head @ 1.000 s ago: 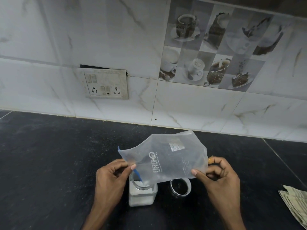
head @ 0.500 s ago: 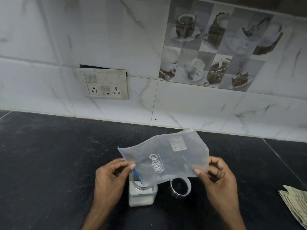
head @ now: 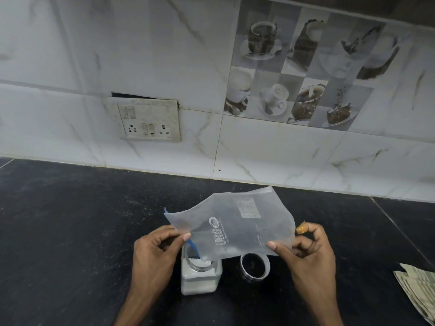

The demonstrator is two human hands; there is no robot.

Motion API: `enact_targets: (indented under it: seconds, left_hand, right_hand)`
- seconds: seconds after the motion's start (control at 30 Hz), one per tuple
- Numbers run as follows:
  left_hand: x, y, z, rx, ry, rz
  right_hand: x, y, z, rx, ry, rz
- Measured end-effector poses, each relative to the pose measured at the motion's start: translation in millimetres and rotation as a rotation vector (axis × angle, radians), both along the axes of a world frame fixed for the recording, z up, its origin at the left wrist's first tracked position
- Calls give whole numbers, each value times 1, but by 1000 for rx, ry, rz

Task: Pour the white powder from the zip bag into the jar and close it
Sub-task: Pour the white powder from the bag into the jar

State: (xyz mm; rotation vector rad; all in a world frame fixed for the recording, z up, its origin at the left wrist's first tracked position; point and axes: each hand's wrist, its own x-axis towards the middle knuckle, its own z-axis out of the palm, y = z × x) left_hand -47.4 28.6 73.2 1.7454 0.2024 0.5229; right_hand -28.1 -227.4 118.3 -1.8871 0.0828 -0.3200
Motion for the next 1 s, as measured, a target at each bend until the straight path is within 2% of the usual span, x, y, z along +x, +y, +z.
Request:
enact_targets:
  seconds: [0.17, 0.63, 0.8, 1.0]
  left_hand:
    - [0, 0, -1, -3, 5, -1]
    - [2, 1, -4, -16, 0, -10]
    - [3, -1, -3, -15, -3, -22]
    - [6, 2, -4, -19, -3, -16]
  right_hand:
    - [0, 0, 0, 26, 24, 68]
    - [1, 2, -2, 5, -10, -31]
    - [2, 2, 0, 48, 40, 69]
    - [3, 3, 0, 24, 27, 0]
